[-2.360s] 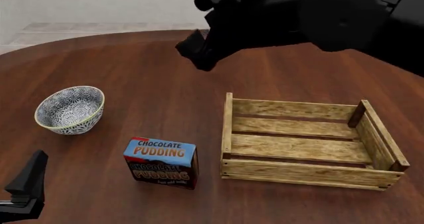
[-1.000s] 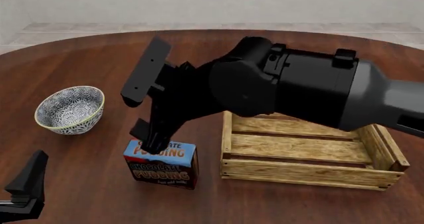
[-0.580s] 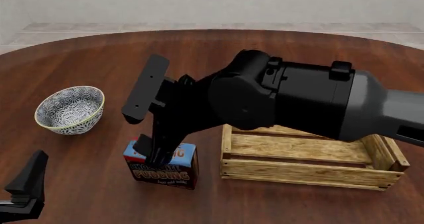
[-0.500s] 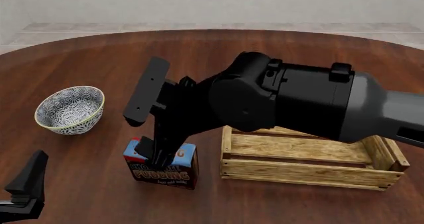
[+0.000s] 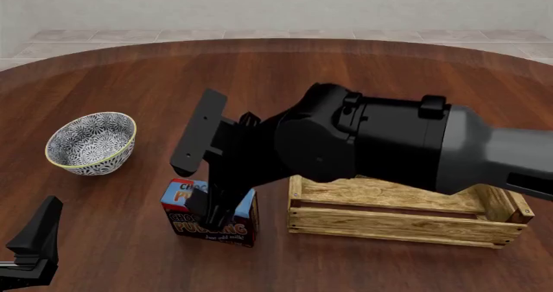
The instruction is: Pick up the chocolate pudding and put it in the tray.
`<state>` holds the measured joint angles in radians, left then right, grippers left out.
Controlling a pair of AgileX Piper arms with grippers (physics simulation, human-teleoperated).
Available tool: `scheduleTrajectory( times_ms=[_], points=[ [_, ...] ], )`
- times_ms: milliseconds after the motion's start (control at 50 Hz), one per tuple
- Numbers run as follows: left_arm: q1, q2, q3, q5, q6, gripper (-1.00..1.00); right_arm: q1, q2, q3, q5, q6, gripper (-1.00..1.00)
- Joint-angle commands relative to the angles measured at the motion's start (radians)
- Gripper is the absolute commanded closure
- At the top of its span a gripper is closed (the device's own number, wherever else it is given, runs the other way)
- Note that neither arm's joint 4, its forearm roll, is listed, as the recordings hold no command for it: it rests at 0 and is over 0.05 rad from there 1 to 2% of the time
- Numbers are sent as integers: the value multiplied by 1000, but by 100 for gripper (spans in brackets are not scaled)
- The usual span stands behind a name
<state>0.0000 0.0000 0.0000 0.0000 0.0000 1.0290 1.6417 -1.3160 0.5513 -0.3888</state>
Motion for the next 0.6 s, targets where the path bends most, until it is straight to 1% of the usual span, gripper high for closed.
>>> scheduleTrajectory(
  times_ms=[20,320,360,400,420,460,600],
  points=[
    [0,0,0,0,0,-100,-7,5,15,-14,14,-100],
    [0,0,0,0,0,-100,-24,13,36,-30,20,-100],
    [0,0,0,0,0,-100,-15,8,38,-33,38,-100],
    [0,0,0,0,0,-100,-13,10,51,-43,34,-100],
    [0,0,0,0,0,-100,-13,12,52,-46,43,-100],
    [0,0,0,0,0,-100,-13,13,63,-56,43,-100],
    [0,0,0,0,0,-100,-23,12,66,-63,54,-100]
  ],
)
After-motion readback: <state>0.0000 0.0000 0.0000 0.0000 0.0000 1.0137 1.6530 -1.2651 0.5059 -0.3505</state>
